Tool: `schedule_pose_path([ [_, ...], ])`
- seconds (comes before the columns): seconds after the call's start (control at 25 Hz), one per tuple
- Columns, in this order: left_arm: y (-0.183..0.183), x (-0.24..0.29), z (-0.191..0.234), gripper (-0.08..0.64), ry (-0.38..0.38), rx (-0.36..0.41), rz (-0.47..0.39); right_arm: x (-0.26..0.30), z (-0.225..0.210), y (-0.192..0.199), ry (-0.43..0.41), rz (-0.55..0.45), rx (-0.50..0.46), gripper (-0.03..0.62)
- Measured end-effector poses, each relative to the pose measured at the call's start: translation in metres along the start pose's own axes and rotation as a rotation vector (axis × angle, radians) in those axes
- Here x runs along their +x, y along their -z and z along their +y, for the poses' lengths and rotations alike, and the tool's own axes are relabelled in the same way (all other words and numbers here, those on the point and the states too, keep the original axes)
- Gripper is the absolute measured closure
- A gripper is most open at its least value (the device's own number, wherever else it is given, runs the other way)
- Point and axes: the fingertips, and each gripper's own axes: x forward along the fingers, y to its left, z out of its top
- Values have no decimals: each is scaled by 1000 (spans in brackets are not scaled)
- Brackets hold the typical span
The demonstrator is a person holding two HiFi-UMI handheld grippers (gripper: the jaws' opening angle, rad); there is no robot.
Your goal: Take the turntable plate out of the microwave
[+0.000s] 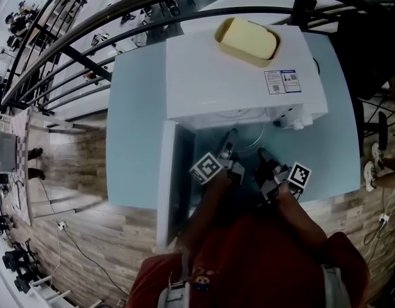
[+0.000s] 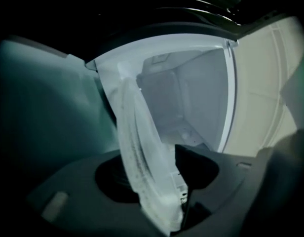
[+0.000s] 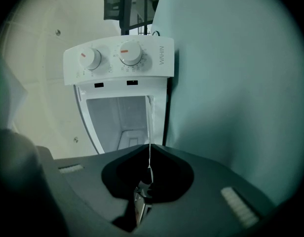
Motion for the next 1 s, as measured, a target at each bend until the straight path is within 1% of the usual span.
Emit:
schedule_pose_path([
  [0.12, -2, 2, 5, 411, 2, -36, -19, 0, -2, 1, 8, 17, -6, 588],
  [0.16, -3, 3, 6, 451, 10, -58, -27, 0, -4, 2, 11, 23, -9, 588],
  [0.2, -3, 4, 7, 476, 18, -78, -32, 0, -5, 2, 13, 26, -11, 588],
  [0.24, -3, 4, 7, 485, 22, -79, -33, 1, -5, 3, 11, 28, -13, 588],
  [0.32, -4, 4, 5, 499, 30, -71, -32, 0, -4, 3, 3, 28, -23, 588],
  [0.44, -1, 5, -3, 515, 84, -153, -43, -2, -5, 4, 17, 38, -58, 583],
  [0.48, -2, 4, -3, 517, 83, -171, -45, -2, -6, 4, 28, 40, -68, 583],
  [0.56, -2, 1, 1, 528, 54, -178, -46, -2, -6, 4, 45, 38, -76, 581],
  [0.6, -1, 1, 2, 529, 52, -190, -49, -3, -6, 5, 48, 38, -76, 581],
  [0.72, 0, -1, -1, 535, 74, -238, -60, -9, -4, 8, 48, 44, -83, 581],
  [0.84, 0, -7, -6, 538, 78, -241, -61, -21, 0, 9, 56, 9, -96, 581],
  [1.0, 6, -19, -8, 540, 66, -210, -47, -38, 8, 5, 39, -61, -91, 581],
])
